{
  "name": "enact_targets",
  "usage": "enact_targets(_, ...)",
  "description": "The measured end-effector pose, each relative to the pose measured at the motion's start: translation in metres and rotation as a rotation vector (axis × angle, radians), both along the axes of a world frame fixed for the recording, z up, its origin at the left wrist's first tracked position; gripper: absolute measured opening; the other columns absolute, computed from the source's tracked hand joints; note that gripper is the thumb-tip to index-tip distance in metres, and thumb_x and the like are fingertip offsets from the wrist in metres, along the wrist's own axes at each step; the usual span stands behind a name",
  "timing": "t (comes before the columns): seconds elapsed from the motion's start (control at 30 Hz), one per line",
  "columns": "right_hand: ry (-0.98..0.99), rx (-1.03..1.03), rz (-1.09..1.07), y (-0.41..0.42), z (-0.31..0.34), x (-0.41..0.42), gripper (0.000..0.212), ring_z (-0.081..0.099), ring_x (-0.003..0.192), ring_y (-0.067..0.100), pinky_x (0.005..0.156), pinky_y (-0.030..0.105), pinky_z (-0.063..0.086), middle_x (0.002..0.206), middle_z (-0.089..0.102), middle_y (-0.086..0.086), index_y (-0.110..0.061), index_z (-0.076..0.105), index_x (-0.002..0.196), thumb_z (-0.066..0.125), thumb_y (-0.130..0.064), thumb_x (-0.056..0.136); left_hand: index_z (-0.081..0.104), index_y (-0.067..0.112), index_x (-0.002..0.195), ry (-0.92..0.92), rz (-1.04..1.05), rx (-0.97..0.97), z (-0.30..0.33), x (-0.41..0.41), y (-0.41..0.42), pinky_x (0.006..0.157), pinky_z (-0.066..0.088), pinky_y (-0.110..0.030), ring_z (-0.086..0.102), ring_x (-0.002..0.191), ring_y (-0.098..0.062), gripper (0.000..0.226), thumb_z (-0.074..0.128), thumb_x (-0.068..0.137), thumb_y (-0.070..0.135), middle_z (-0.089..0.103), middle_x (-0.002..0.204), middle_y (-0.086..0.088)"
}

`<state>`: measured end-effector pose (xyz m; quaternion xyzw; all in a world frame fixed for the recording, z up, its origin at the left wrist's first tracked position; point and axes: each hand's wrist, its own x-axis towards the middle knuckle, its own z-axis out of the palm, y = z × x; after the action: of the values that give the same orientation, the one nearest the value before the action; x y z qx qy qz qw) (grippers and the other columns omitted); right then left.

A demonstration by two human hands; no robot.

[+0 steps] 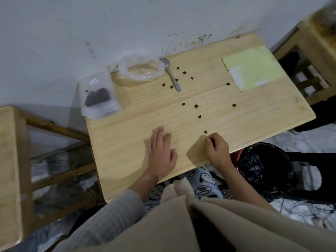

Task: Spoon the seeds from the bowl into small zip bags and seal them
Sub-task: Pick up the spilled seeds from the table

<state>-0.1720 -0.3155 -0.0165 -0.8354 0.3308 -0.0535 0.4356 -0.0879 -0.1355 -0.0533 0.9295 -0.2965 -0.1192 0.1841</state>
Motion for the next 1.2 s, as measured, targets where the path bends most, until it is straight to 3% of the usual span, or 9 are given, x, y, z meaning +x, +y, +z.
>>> enact_targets(0.13, 0.036, -0.208, -0.029, -0.016, -0.004, 0.009, 0.02, 0.047, 0.067, 0.016, 0.057, 0.022, 0.029, 0.076, 0.053, 0.006, -0.006, 0.057, 0.077, 0.061, -0.021, 0.091, 0.039, 0.01, 0.14, -0.003, 0.016, 0.016, 0.001, 0.003, -0.022, 0.112, -0.002, -0.051, 0.006, 0.147, -0.029, 0.062, 0.033, 0.087, 0.041, 0.015, 0.158, -0.014)
enact_targets(0.27, 0.122, -0.171, 0.021, -0.036, -0.012, 0.019, 0.026, 0.052, 0.077, 0.018, 0.066, 0.023, 0.038, 0.096, 0.056, 0.009, -0.001, 0.064, 0.096, 0.07, -0.024, 0.084, 0.039, 0.01, 0.14, 0.03, 0.049, 0.051, 0.0, 0.006, -0.038, 0.113, 0.002, -0.056, 0.006, 0.146, -0.033, 0.064, 0.031, 0.086, 0.043, 0.016, 0.157, -0.016)
enact_targets(0.5, 0.122, -0.209, 0.296, -0.05, -0.018, 0.028, 0.009, 0.054, 0.071, 0.033, 0.058, 0.028, 0.034, 0.088, 0.054, 0.016, 0.002, 0.06, 0.09, 0.055, -0.005, 0.089, 0.034, 0.01, 0.143, 0.056, 0.09, 0.087, 0.003, 0.014, -0.069, 0.114, 0.001, -0.056, 0.0, 0.147, -0.031, 0.066, 0.029, 0.088, 0.047, 0.01, 0.158, -0.016)
enact_targets(0.57, 0.087, -0.159, 0.243, -0.053, -0.014, 0.033, 0.006, 0.049, 0.07, 0.026, 0.059, 0.026, 0.034, 0.085, 0.05, 0.012, -0.001, 0.053, 0.088, 0.051, -0.006, 0.091, 0.034, 0.01, 0.143, 0.052, 0.096, 0.084, 0.004, 0.017, -0.077, 0.114, 0.0, -0.056, 0.0, 0.147, -0.031, 0.064, 0.033, 0.089, 0.045, 0.01, 0.158, -0.017)
enact_targets(0.7, 0.046, 0.11, -0.064, -0.062, 0.002, 0.053, 0.01, 0.04, 0.057, 0.012, 0.047, 0.015, 0.034, 0.07, 0.045, 0.002, -0.006, 0.044, 0.086, 0.043, -0.01, 0.095, 0.031, 0.01, 0.145, 0.049, 0.138, 0.075, 0.007, 0.026, -0.097, 0.113, -0.01, -0.051, -0.006, 0.147, -0.03, 0.065, 0.035, 0.091, 0.045, 0.006, 0.159, -0.016)
enact_targets(0.9, -0.002, 0.247, -0.033, -0.075, 0.002, 0.076, 0.01, 0.047, 0.056, 0.01, 0.049, 0.013, 0.037, 0.07, 0.052, -0.002, -0.01, 0.05, 0.09, 0.043, -0.003, 0.093, 0.025, 0.01, 0.147, 0.061, 0.177, 0.113, 0.008, 0.037, -0.114, 0.113, -0.012, -0.049, -0.012, 0.146, -0.029, 0.064, 0.039, 0.095, 0.044, -0.001, 0.159, -0.016)
enact_targets(1.03, 0.047, 0.402, -0.021, -0.078, 0.0, 0.087, 0.027, 0.05, 0.062, 0.009, 0.061, 0.02, 0.04, 0.065, 0.055, -0.004, -0.017, 0.053, 0.069, 0.047, -0.007, 0.093, 0.019, 0.012, 0.149, 0.077, 0.17, 0.163, 0.004, 0.04, -0.113, 0.114, -0.011, -0.049, -0.014, 0.146, -0.028, 0.067, 0.037, 0.094, 0.045, -0.006, 0.159, -0.014)
enact_targets(1.13, 0.007, 0.193, 0.143, -0.081, 0.001, 0.089, 0.021, 0.047, 0.054, 0.006, 0.055, 0.014, 0.037, 0.058, 0.052, -0.008, -0.015, 0.056, 0.067, 0.065, -0.017, 0.087, 0.024, 0.011, 0.148, 0.047, 0.166, 0.159, 0.002, 0.04, -0.112, 0.115, -0.006, -0.049, -0.009, 0.146, -0.029, 0.072, 0.029, 0.087, 0.05, 0.0, 0.159, -0.015)
enact_targets(1.2, -0.008, 0.043, 0.307, -0.085, -0.004, 0.09, 0.007, 0.058, 0.067, 0.013, 0.065, 0.018, 0.043, 0.072, 0.065, 0.0, -0.008, 0.067, 0.079, 0.072, -0.013, 0.08, 0.027, 0.011, 0.146, 0.03, 0.176, 0.158, 0.001, 0.04, -0.112, 0.116, -0.002, -0.049, -0.005, 0.147, -0.029, 0.075, 0.023, 0.084, 0.052, 0.004, 0.159, -0.015)
